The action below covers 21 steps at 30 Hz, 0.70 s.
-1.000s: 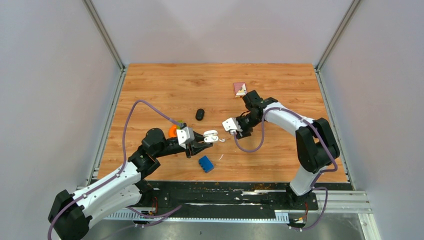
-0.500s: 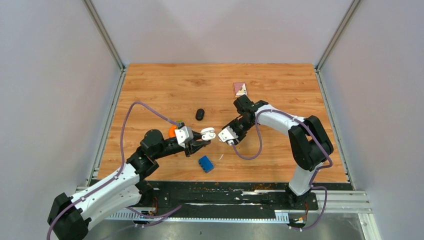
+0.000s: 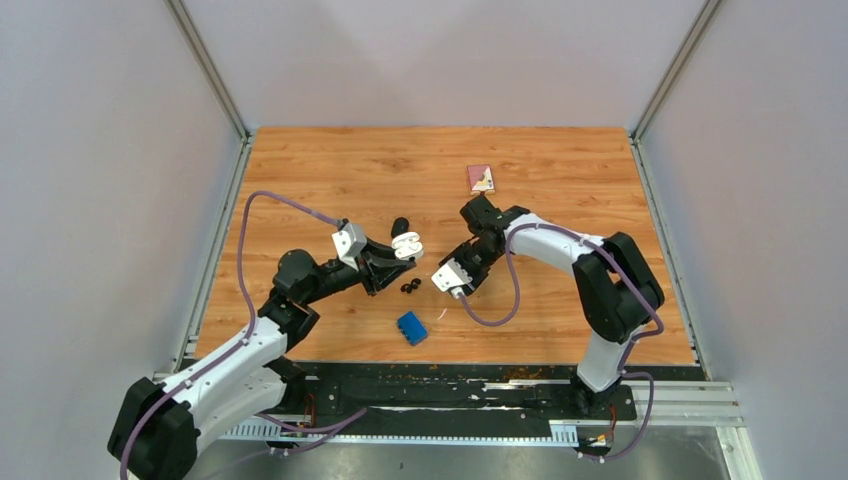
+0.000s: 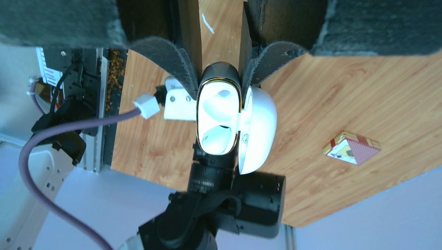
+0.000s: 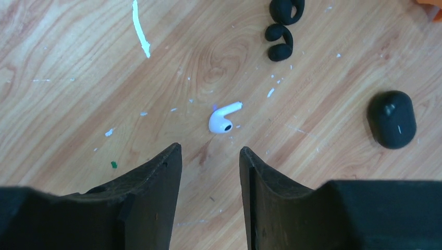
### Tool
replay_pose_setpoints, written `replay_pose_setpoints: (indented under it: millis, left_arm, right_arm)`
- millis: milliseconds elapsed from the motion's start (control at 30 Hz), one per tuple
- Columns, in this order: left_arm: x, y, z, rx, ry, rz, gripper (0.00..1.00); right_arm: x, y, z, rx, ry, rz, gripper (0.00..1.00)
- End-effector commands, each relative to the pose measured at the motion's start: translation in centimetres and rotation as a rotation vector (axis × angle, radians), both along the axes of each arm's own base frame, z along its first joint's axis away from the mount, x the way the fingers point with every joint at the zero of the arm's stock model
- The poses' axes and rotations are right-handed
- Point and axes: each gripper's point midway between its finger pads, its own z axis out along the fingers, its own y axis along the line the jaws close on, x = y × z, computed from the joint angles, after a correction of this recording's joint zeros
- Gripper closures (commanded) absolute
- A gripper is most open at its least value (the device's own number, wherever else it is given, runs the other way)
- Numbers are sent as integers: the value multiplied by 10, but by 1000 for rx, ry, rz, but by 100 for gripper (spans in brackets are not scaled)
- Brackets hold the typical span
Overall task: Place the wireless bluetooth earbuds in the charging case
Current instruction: Pick up the earbud from the center of the board.
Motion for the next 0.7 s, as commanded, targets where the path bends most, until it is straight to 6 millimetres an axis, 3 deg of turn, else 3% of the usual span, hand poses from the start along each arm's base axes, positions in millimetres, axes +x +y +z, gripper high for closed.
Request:
replay_pose_setpoints:
  millis: [0, 267, 667]
  left_arm:
    - [-3, 2, 46, -126, -72, -32, 100]
    - [-3, 4, 40, -101, -82, -20, 100]
    - [-4, 5, 39, -88, -91, -17, 100]
  right_arm:
    - [11, 16, -5, 5, -13, 22, 55]
    - [11, 17, -15, -61, 67, 17, 56]
    - [-16, 9, -32, -235, 216, -14, 65]
